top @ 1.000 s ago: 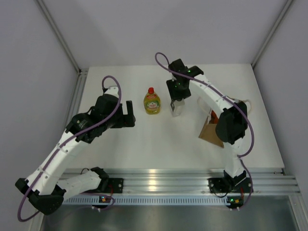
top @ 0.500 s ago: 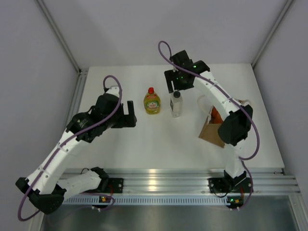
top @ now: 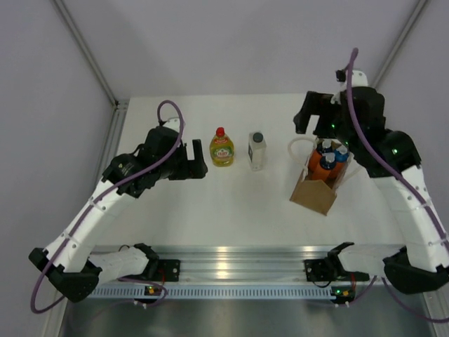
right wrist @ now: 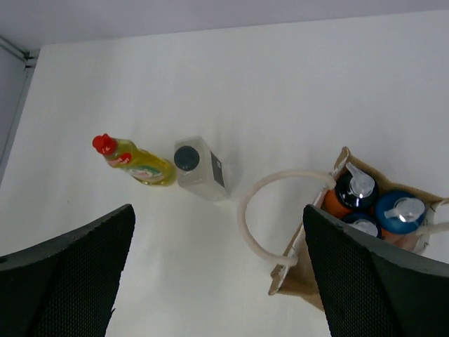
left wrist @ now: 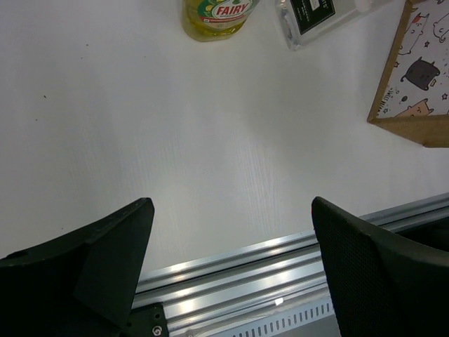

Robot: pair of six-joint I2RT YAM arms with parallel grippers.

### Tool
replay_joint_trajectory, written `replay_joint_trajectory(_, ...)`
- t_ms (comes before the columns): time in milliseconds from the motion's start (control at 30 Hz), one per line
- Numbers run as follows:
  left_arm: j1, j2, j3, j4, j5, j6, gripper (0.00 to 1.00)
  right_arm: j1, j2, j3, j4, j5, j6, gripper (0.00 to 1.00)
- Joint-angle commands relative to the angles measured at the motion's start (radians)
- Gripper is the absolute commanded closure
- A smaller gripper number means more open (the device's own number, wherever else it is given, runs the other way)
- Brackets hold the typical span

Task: Take the personal care products out of the canvas bag

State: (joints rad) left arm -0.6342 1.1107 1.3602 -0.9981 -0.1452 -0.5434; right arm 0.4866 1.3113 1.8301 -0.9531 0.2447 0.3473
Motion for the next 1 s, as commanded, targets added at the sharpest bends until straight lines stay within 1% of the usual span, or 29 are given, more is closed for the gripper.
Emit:
replay_joint_trajectory(0, -0.005, 0.012, 0.057, 0.013, 0.025, -0.026, 0.02, -0.031, -0.156, -0.23, 0.114, 0.022, 0.036, 0.01)
replay_joint_trajectory(33, -0.007, 0.018, 0.065, 0.013, 0.026, -0.026, 0.02, -0.037, -0.203, -0.251, 0.106, 0.036, 0.035, 0.01)
replay_joint_trajectory(133, -0.005, 0.024, 0.085, 0.013, 0.012, -0.03, 0.02, -0.06, -0.227, -0.255, -0.044, 0.14, 0.035, 0.01)
replay_joint_trajectory(167, -0.005, 0.024, 0.089, 0.013, 0.004, -0.033, 0.02, -0.06, -0.227, -0.249, -0.12, 0.171, 0.027, 0.01)
replay_joint_trajectory(300, -0.005, 0.024, 0.083, 0.012, -0.001, -0.064, 0.02, -0.06, -0.259, -0.294, -0.174, 0.169, 0.031, 0.0)
replay_joint_trajectory(367, -0.005, 0.035, 0.082, 0.012, 0.016, -0.078, 0.02, -0.06, -0.294, -0.349, -0.174, 0.206, 0.082, 0.01)
replay_joint_trajectory(467, -0.005, 0.047, 0.083, 0.013, 0.038, -0.076, 0.02, -0.089, -0.279, -0.411, -0.174, 0.216, 0.104, 0.09)
replay_joint_trajectory(500, -0.007, 0.052, 0.083, 0.013, 0.045, -0.072, 0.02, -0.1, -0.265, -0.426, -0.168, 0.206, 0.093, 0.2)
replay_joint_trajectory(533, -0.007, 0.051, 0.085, 0.013, 0.047, -0.067, 0.02, -0.108, -0.23, -0.439, -0.153, 0.205, 0.067, 0.26)
replay_joint_trajectory(567, -0.007, 0.052, 0.085, 0.013, 0.05, -0.063, 0.02, -0.118, -0.21, -0.449, -0.148, 0.206, 0.056, 0.29)
replay_joint_trajectory(600, -0.007, 0.049, 0.086, 0.013, 0.052, -0.058, 0.02, -0.15, -0.18, -0.454, -0.142, 0.199, 0.047, 0.34)
replay_joint_trajectory(667, -0.007, 0.043, 0.083, 0.013, 0.052, -0.04, 0.02, -0.192, -0.161, -0.477, -0.087, 0.168, 0.012, 0.35)
replay_joint_trajectory(700, -0.007, 0.035, 0.079, 0.013, 0.047, -0.024, 0.02, -0.235, -0.15, -0.485, -0.063, 0.125, -0.001, 0.35)
replay_joint_trajectory(733, -0.005, 0.034, 0.074, 0.013, 0.041, -0.018, 0.02, -0.252, -0.144, -0.5, -0.015, 0.105, -0.026, 0.35)
replay_joint_trajectory(800, -0.007, 0.025, 0.057, 0.012, 0.024, -0.009, 0.02, -0.301, -0.13, -0.505, 0.017, 0.045, -0.05, 0.35)
replay_joint_trajectory(833, -0.005, 0.017, 0.051, 0.013, 0.025, -0.001, 0.02, -0.318, -0.097, -0.496, 0.019, 0.027, -0.05, 0.34)
replay_joint_trajectory(900, -0.005, 0.011, 0.04, 0.012, 0.03, 0.003, 0.02, -0.361, -0.051, -0.456, 0.013, 0.019, -0.019, 0.36)
replay_joint_trajectory(967, -0.007, 0.003, 0.028, 0.012, 0.032, 0.005, 0.02, -0.378, -0.032, -0.424, 0.013, 0.03, 0.065, 0.39)
